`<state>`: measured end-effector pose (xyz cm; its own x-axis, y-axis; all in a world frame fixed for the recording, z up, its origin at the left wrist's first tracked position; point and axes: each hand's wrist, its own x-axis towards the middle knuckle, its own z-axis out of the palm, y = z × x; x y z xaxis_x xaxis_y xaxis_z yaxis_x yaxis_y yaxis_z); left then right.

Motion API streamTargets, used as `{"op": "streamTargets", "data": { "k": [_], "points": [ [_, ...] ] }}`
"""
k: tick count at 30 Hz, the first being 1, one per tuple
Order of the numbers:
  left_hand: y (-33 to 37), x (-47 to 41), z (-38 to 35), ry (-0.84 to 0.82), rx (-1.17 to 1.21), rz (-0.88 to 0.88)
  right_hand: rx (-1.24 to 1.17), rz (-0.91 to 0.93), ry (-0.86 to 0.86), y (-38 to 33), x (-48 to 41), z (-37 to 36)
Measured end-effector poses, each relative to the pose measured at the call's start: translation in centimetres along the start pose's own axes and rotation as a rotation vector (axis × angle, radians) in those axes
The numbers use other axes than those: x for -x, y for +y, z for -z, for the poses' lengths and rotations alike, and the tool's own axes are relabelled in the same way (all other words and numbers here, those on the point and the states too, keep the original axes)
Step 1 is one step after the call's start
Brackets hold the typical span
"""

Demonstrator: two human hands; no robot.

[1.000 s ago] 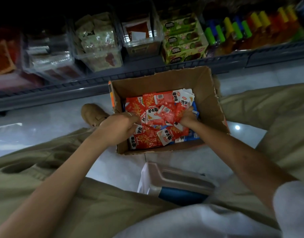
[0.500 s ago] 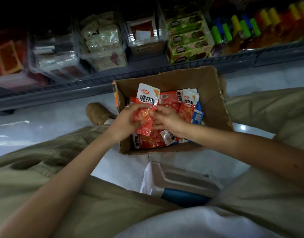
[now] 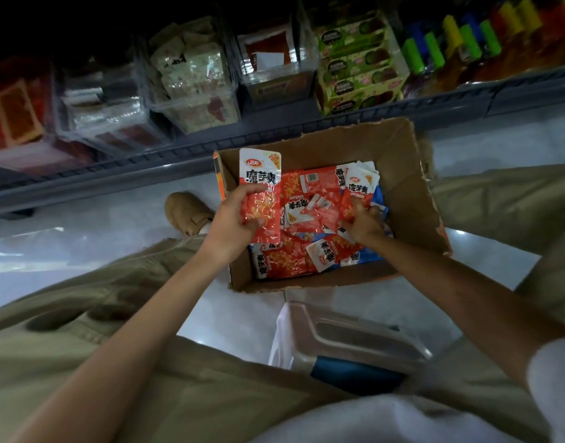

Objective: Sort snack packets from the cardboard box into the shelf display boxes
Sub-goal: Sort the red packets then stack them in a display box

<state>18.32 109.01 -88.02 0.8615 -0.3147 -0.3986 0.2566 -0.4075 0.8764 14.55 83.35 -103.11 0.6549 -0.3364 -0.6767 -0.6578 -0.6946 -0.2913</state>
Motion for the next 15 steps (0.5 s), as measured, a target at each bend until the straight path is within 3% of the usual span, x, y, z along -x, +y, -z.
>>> {"op": "streamTargets", "data": {
  "k": [6,8,11,15],
  "points": [
    [0.4,0.1,-0.2,-0.047,-0.062,-0.013,0.201,0.076,0.154,0.6,-0.1,0.2],
    [0.3,0.2,-0.2,-0.045,-0.066,-0.002,0.081,0.071,0.101,0.0,-0.3,0.8],
    [0.1,0.0,-0.3,-0.038,-0.096,0.04,-0.041,0.085,-0.116,-2.0,0.3,2.1],
    [-0.2,0.0,-0.8,0.009,-0.099,0.16,-0.287,0.334,-0.199,-5.1,5.9,4.6]
  ]
}}
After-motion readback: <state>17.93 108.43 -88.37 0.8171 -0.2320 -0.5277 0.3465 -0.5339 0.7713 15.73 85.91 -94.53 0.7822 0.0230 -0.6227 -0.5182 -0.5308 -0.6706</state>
